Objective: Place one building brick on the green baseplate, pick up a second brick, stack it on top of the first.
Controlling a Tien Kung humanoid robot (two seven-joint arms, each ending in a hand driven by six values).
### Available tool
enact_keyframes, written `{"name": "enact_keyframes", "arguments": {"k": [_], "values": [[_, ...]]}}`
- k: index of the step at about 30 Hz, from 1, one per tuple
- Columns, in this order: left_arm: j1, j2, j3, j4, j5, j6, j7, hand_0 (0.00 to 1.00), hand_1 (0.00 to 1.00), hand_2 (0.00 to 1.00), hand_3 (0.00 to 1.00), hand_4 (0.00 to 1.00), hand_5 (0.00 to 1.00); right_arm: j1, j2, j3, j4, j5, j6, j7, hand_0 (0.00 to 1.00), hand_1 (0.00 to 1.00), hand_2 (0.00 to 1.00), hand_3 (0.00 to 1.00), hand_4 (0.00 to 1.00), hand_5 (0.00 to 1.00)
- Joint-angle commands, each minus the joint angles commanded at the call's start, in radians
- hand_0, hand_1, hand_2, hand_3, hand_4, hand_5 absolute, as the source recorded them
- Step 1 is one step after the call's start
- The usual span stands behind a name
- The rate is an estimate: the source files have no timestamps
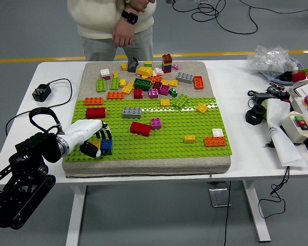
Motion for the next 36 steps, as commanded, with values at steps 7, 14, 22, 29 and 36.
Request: {"name": "enact_keyframes", "arguments": {"k": [7,14,22,29,36], "values": [[-0.003,0.000,-0.002,0.006,-0.001,0.002,-0.004,0.782,0.566,0.543,0.534,0.647,0.012,0.000,0.000,-0.001,0.000,-0.001,0.000,0.000,0.766,0.704,0.738,0.748,0.998,0.631],[-0.004,-0.001,-0.002,0.012,-0.004,-0.002,-0.010,0.804,0.583,0.545,0.536,0.691,0.032,-0.001,0.001,-0.004,0.000,0.002,0.000,0.000,0.765,0.704,0.738,0.748,0.998,0.631],[-0.004,-0.001,-0.002,0.014,-0.009,-0.009,-0.015,0.822,0.615,0.545,0.547,0.776,0.102,-0.002,0.002,-0.007,0.000,0.004,0.000,0.000,0.766,0.704,0.738,0.748,0.998,0.630],[-0.006,-0.001,-0.004,0.013,-0.008,-0.019,-0.019,0.842,0.677,0.550,0.563,0.825,0.136,-0.002,0.002,-0.008,0.000,0.004,0.000,0.000,0.765,0.704,0.738,0.747,0.998,0.631],[-0.007,0.000,-0.006,0.013,-0.007,-0.022,-0.019,0.872,0.711,0.565,0.590,0.845,0.150,-0.001,0.002,-0.009,0.000,0.006,0.000,0.000,0.766,0.705,0.737,0.748,0.998,0.631]]}}
